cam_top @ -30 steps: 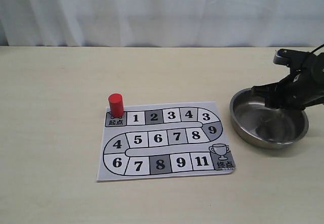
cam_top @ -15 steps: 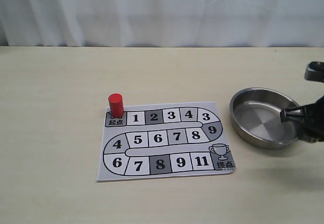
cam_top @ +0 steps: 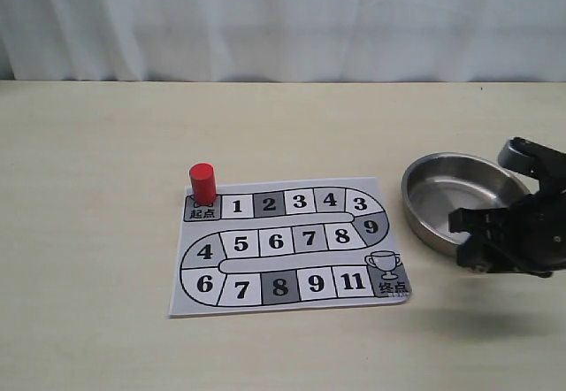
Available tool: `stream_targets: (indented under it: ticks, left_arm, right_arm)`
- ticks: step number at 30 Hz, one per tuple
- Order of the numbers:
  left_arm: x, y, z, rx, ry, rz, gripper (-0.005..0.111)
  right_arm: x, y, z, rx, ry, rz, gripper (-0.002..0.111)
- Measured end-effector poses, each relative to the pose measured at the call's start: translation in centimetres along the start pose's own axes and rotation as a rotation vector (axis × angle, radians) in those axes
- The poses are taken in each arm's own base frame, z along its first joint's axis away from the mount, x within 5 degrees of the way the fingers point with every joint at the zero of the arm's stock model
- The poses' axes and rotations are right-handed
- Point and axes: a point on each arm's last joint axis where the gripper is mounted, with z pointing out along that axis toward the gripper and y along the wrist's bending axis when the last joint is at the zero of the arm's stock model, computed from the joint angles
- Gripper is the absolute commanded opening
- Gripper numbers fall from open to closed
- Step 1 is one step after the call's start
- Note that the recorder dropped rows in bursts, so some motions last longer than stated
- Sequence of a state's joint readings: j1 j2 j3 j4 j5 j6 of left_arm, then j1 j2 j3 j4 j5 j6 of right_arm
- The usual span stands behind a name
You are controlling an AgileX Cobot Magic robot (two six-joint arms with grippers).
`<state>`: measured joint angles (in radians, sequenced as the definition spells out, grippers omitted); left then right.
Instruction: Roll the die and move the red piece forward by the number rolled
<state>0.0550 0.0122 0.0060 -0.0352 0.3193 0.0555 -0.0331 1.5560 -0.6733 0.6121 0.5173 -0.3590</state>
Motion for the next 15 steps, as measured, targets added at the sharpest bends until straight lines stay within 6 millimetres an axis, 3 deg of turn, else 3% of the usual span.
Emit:
stream_targets:
  ticks: [4,6,15]
  left_arm:
    - [0.0,0.0,0.0,0.0,0.0,0.0,0.0]
    - [0.0,0.0,0.0,0.0,0.0,0.0,0.0]
    - [0.0,0.0,0.0,0.0,0.0,0.0,0.0]
  right_arm:
    - [-0.6,1.2,1.4,-0.183,-0.036,0.037,0.079]
    - [-1.0,1.4,2.1,-0.233,-0.064,0.061,0.087]
    - [-1.3,1.8,2.3,-0.29,-0.095,0.045,0.06]
